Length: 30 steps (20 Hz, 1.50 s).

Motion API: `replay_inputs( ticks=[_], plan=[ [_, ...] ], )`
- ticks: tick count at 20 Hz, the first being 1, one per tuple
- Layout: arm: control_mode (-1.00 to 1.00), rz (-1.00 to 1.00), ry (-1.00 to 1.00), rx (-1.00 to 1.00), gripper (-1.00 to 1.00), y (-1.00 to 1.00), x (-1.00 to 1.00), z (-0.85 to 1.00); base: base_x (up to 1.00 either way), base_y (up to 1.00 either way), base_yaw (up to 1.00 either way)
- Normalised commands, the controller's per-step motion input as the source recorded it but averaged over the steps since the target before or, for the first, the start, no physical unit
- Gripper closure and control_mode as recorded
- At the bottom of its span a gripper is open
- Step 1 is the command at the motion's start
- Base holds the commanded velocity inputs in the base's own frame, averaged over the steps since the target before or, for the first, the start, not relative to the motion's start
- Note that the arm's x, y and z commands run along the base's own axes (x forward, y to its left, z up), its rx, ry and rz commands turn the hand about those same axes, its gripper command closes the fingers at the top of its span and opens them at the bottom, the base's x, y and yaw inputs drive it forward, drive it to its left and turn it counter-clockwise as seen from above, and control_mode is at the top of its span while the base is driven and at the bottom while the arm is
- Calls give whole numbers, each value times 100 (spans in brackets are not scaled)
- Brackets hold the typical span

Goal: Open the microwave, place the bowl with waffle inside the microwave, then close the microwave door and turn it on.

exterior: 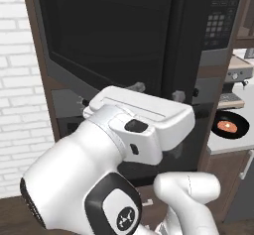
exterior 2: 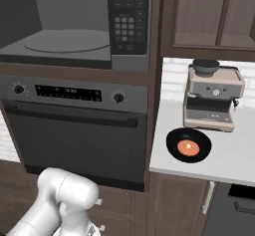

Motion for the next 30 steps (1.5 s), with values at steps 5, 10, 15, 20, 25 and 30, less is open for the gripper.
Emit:
replay_inputs(
  ticks=[5,10,15,20,25,30],
  plan=[
    [-100,8,-13,12,-100,3,-65,2,0,0,0],
    [-100,5,0,0,-100,0,-73,8,0,0,0],
    [-100,36,4,5,-100,-20,-21,4,0,0,0],
    [-100,32,-1,11,-100,-79,-7,-2,0,0,0],
    [-100,80,12,14,-100,-17,-23,-23,0,0,0],
    [-100,94,12,5,-100,0,-14,-30,0,0,0]
  ],
)
